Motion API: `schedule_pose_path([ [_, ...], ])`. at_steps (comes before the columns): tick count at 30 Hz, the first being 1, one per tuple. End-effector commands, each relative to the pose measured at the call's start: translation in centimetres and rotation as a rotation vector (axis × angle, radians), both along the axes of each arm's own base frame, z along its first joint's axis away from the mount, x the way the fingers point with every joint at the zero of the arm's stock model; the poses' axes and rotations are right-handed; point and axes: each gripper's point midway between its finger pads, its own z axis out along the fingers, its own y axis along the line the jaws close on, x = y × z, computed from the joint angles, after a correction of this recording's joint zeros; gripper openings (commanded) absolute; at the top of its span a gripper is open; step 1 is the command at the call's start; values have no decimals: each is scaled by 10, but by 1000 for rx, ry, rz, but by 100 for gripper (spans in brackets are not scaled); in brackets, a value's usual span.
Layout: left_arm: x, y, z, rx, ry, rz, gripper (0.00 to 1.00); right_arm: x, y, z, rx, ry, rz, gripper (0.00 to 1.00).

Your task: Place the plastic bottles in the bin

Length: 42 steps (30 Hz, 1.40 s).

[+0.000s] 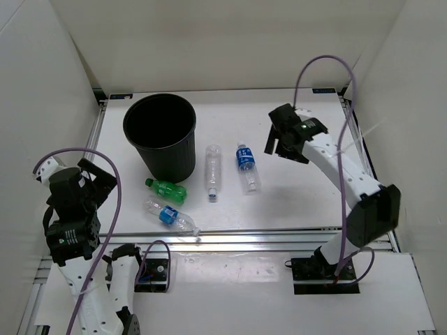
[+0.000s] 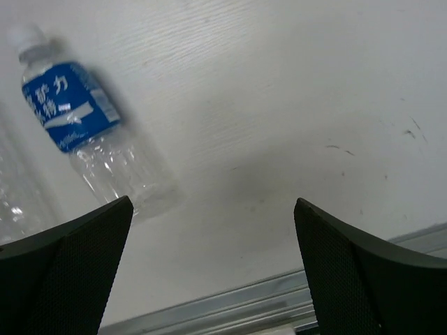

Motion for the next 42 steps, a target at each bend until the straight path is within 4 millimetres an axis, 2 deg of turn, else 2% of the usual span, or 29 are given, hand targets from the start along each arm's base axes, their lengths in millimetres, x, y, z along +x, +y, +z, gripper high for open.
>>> schedule_pose_path([
  [1,7,-2,-1,12,11,-34,100,20,43,-28,-4,100,309,100],
  [2,7,0,-1,18,13,-25,100,24,57,-22,58,135,351,100],
  [3,7,0,-1,18,13,-25,100,27,57,-26,37,175,345,100],
  [4,10,1,-3,23,22,-24,100,34,56,-49,10,259,307,100],
  [5,10,1,-3,23,22,-24,100,34,56,-54,-3,295,304,100],
  [7,11,-1,-19,-40,44,12,100,41,72,-66,45,316,350,100],
  [8,11,-1,-23,-42,52,12,100,52,84,-64,79,267,411,100],
  [9,13,-12,-27,-61,65,-59,100,57,88,-67,111,262,431,100],
  [11,16,-17,-30,-56,85,-113,100,68,98,-71,153,246,456,100],
  [12,18,-17,-32,-60,97,-113,100,72,99,-82,165,272,451,100],
  [14,19,-16,-38,-58,123,-118,100,83,102,-86,178,270,460,100],
  [15,18,-11,-38,-41,128,-93,100,84,99,-101,182,307,450,100],
  [19,19,-5,-42,-19,146,-72,100,83,114,-125,281,364,481,100],
  [21,21,-2,-49,-20,179,-63,100,72,124,-147,346,428,505,100],
  [22,21,0,-49,-13,181,-53,100,72,124,-147,347,428,505,100],
  [24,23,5,-53,-21,191,-13,100,68,126,-163,362,465,506,100],
  [25,22,8,-62,-16,212,-1,100,67,127,-167,365,475,494,100],
  [27,24,10,-64,-13,198,15,100,67,130,-167,388,482,472,89],
  [28,24,12,-62,8,181,24,100,71,133,-164,396,470,462,77],
  [29,21,14,-68,15,195,36,100,74,135,-144,409,430,461,71],
  [31,18,16,-71,9,170,74,100,73,136,-121,437,393,427,59],
  [32,16,17,-73,16,170,87,100,74,138,-89,460,327,428,57],
  [33,13,18,-75,10,161,108,100,75,138,-73,476,295,420,54],
  [35,12,12,-79,-33,165,108,100,76,156,-6,556,164,448,45],
  [36,14,7,-76,-51,153,83,100,77,163,17,581,117,452,42],
  [37,18,0,-75,-47,148,27,100,79,177,59,628,31,493,42],
  [40,36,-19,-76,-87,161,-105,100,80,211,141,736,-166,589,42],
  [41,39,-26,-78,-96,172,-143,100,88,224,186,770,-309,643,43],
  [42,40,-32,-77,-109,178,-168,100,85,242,208,775,-388,698,43],
])
